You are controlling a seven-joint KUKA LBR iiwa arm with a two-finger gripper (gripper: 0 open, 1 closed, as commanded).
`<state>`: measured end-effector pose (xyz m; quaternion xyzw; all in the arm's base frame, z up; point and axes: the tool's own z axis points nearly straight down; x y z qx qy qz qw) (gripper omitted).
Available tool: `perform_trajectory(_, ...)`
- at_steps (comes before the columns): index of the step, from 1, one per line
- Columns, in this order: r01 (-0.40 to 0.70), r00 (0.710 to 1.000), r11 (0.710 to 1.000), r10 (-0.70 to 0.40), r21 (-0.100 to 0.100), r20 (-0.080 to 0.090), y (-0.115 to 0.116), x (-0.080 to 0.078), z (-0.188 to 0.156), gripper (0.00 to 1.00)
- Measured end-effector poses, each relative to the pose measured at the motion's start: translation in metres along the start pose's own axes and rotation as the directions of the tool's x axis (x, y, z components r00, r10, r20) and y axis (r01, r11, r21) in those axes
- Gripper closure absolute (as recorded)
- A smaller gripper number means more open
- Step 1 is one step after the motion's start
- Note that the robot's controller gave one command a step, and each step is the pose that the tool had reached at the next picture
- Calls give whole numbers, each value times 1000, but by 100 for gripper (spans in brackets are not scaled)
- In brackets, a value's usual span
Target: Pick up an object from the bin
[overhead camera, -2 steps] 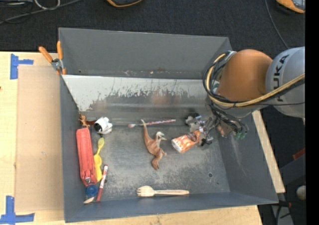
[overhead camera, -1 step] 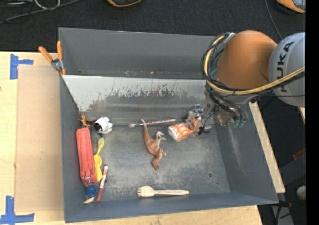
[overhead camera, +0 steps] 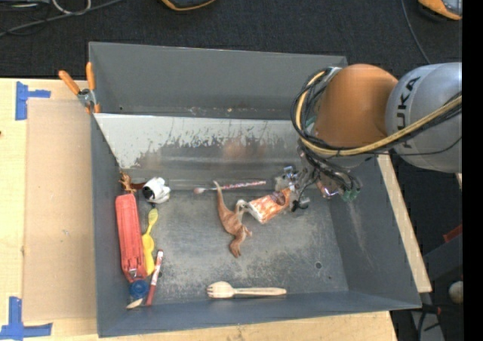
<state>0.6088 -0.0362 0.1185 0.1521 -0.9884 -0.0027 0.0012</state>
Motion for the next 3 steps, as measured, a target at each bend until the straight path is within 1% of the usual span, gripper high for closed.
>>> perform_trajectory(1, 10, 1000, 1000, -10, -4, -5, 11, 3, -51, 100)
perform_trajectory(2, 170, 985, 985, -170, -11, -14, 75, -7, -51, 100)
perform_trajectory(3, -19, 1000, 1000, 19, -6, -10, 62, -12, -119, 100)
